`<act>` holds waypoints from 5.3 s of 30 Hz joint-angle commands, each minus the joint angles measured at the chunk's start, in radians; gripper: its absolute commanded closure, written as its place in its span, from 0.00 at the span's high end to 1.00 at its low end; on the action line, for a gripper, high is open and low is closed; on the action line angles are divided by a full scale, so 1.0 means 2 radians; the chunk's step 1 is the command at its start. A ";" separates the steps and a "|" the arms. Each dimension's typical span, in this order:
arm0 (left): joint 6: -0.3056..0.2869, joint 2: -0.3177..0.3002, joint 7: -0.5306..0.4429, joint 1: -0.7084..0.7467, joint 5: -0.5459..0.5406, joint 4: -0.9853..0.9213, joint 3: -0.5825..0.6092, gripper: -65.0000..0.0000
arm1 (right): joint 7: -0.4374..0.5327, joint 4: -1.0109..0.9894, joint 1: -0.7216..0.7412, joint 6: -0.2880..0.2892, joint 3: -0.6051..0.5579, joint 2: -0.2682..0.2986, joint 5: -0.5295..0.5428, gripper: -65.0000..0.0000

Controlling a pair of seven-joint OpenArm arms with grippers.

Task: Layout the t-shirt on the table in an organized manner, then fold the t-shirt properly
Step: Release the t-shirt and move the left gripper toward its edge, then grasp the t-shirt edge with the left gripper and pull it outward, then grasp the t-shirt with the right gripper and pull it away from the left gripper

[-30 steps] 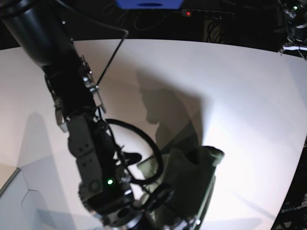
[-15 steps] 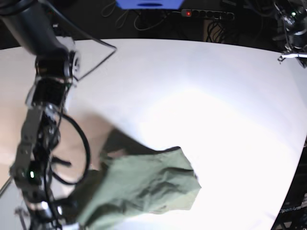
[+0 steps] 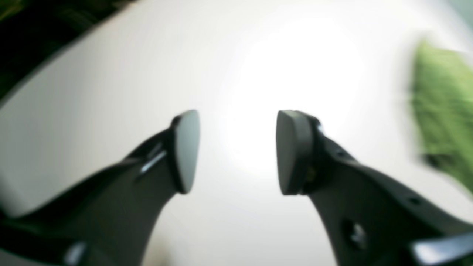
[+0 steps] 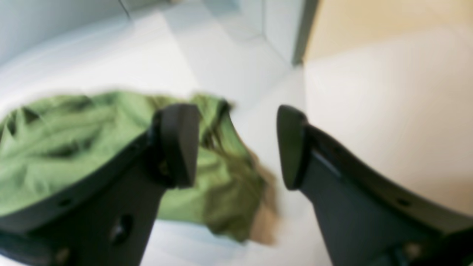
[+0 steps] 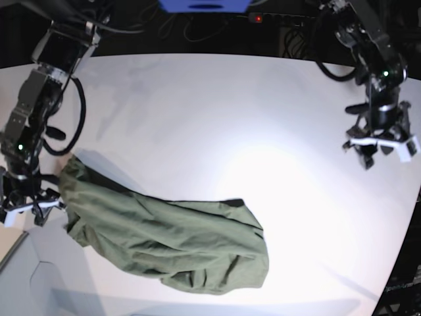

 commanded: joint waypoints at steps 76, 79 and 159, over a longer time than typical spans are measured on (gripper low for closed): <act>0.007 -0.107 -0.289 0.203 0.001 -0.005 0.165 0.37 | 0.019 0.114 -0.226 0.001 -0.163 -0.024 0.004 0.52; 0.008 -0.100 -0.289 0.198 0.001 0.013 0.137 0.37 | 0.019 0.114 -0.226 0.001 -0.163 -0.030 0.004 0.52; 0.007 -0.072 -0.181 0.049 0.002 -0.072 0.000 0.00 | 0.113 -0.346 0.087 -0.001 -0.358 -0.034 0.001 0.00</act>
